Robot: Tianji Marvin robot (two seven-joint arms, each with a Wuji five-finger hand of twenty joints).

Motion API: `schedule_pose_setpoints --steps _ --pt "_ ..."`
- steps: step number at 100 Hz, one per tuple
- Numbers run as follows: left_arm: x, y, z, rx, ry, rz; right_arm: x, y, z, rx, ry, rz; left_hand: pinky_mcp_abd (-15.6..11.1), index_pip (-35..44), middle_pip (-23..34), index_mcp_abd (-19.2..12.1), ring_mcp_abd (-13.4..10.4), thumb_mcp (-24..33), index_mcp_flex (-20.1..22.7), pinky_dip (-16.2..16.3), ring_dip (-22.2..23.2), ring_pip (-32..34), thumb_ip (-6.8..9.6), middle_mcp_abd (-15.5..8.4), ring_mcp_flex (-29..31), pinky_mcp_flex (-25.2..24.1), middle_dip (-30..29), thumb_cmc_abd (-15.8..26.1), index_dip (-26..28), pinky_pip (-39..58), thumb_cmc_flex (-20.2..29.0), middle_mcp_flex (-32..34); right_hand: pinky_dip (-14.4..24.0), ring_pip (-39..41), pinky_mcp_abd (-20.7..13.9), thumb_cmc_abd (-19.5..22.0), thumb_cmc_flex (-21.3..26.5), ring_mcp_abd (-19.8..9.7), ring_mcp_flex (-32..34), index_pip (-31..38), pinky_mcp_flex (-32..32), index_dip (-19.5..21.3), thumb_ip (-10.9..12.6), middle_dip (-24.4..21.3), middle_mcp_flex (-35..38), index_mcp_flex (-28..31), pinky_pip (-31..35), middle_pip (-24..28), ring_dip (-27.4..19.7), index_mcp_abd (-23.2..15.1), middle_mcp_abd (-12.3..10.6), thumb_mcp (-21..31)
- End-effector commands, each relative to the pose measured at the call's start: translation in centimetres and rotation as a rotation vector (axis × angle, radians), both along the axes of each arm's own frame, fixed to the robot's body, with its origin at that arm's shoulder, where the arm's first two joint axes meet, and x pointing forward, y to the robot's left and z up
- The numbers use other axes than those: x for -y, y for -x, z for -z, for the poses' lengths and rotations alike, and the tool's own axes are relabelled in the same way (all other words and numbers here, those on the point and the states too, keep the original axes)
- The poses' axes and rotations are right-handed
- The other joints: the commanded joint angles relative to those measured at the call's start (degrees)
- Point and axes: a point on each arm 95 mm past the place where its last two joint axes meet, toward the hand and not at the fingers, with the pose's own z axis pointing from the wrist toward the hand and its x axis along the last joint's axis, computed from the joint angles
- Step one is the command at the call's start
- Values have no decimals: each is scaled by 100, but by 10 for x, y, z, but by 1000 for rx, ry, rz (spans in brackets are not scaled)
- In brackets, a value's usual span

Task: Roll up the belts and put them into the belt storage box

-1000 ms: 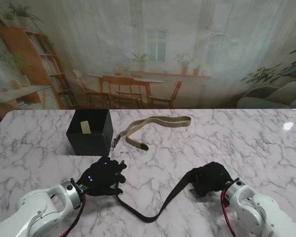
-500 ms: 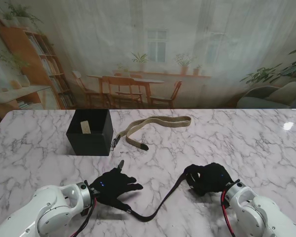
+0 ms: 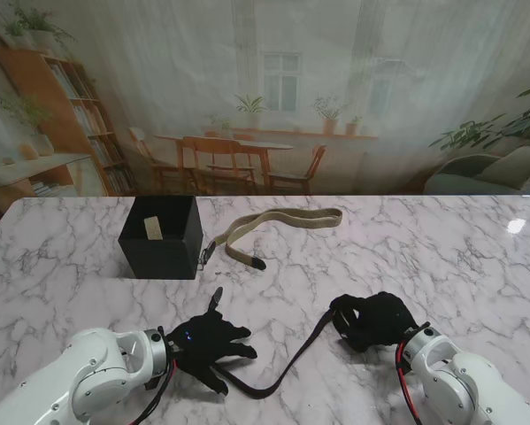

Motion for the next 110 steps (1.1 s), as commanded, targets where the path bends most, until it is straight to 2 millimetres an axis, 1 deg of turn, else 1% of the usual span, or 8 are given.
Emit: schedule_pose_setpoints --steps 1,24,68,83,89,95,100,110 --pt "-2 -1 7 -23 -4 -24 1 5 8 -25 11 5 60 347 97 -261 -22 251 294 123 -32 -34 89 -49 -97 1 58 -97 290 -28 372 -203 79 -281 102 -64 6 30 -86 57 -60 -125 110 65 18 -294 -17 103 -43 116 -51 76" --pt "-2 -4 13 18 -33 -23 1 6 9 -28 9 9 -84 2932 572 -526 -126 235 1795 120 77 162 22 -139 115 136 280 47 1757 542 1854 389 80 -275 99 -16 64 26 -79 87 -54 -153 112 79 22 -289 -16 135 -39 88 -41 107" --pt "-43 -8 0 238 -168 -137 1 7 10 -43 -12 9 -75 3448 833 -15 -94 218 1832 127 177 308 5 -86 242 183 475 148 1777 809 2075 738 78 -235 246 -8 124 79 -62 -94 -81 -306 72 131 1 -814 -40 234 -5 -986 7 51" --pt "-51 -8 -6 271 -171 -166 0 7 10 -42 -9 -4 -47 3412 783 -44 -65 211 1758 106 171 290 8 -69 233 165 467 208 1810 815 2045 751 74 -221 204 -58 906 -32 38 -34 -12 -314 125 125 82 -791 -39 243 1 -1204 -130 544" --pt "-51 -7 -7 265 -157 -174 0 7 10 -37 3 -4 -45 3400 765 -51 -67 198 1727 95 166 280 4 -67 228 152 462 228 1824 807 2019 746 62 -178 180 -239 1345 -73 92 -7 46 -340 -227 164 136 -913 -29 299 24 -1175 -175 729" --pt "-51 -6 -8 258 -145 -180 0 6 11 -28 15 -2 -37 3388 740 -66 -65 192 1712 81 158 268 5 -69 229 140 454 248 1837 794 2008 741 54 -105 137 -345 1302 -102 168 28 122 -344 -269 234 217 -1026 -3 448 58 -891 -224 770" --pt "-51 -5 -8 253 -142 -181 1 6 12 -33 20 5 -33 3376 719 -84 -66 184 1707 70 150 257 5 -63 237 139 446 278 1842 786 1991 743 38 -99 143 -383 674 -75 156 98 103 -365 54 255 181 -1171 3 590 64 -343 -210 681" --pt "-52 -4 -10 249 -138 -181 0 7 13 -44 16 15 -17 3355 684 -96 -53 167 1702 41 133 233 5 -60 241 129 432 290 1853 759 1983 749 60 -104 134 -640 110 -33 113 239 36 -390 1 371 46 -1254 29 1020 74 705 -207 138"
